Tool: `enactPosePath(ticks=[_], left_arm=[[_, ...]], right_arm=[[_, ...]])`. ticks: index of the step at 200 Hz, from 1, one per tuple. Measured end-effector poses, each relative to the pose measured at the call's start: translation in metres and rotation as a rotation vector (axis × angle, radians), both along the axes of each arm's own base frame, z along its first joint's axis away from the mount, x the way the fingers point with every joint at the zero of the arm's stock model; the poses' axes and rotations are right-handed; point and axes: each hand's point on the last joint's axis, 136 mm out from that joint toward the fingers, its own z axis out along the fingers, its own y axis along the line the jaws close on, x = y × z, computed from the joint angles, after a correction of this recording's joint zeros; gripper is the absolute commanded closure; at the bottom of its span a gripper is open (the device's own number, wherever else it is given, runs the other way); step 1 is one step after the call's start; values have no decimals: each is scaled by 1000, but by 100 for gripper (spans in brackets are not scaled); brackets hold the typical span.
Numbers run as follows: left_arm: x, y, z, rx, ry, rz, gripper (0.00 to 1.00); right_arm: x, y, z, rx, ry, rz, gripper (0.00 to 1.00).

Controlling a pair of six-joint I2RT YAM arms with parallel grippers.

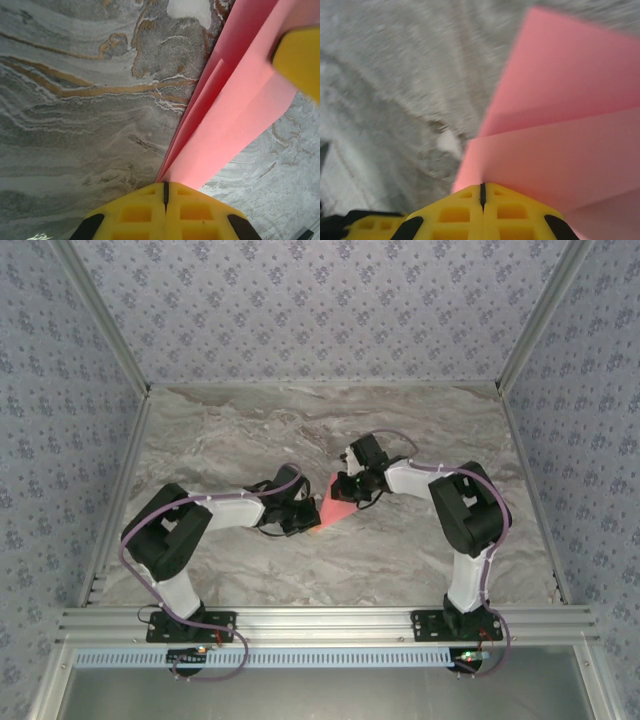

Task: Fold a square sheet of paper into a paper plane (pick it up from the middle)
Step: Fourth fold the wing at the center of the table.

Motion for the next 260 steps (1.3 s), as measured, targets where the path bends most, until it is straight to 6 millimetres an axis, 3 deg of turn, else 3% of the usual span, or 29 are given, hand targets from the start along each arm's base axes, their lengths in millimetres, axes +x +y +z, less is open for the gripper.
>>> enactPosePath(ticks=[26,93,154,185,237,260], left_arm=[[0,0,0,0,0,0,100],[0,0,0,7,2,1,100],[0,1,0,11,3,3,100],[1,3,0,25,3,9,100],[3,5,-1,38,-7,11,100],[3,5,-1,40,-7,11,100]], right_arm=[[-21,9,0,38,8,43,100],[-44,24,-9,72,50,109,100],[-42,22,-18,76,74,105,100],[-29,14,-18,93,83,86,100],[39,-36,-16,76,27,-71,100],[42,-41,-14,46,-2,-77,100]])
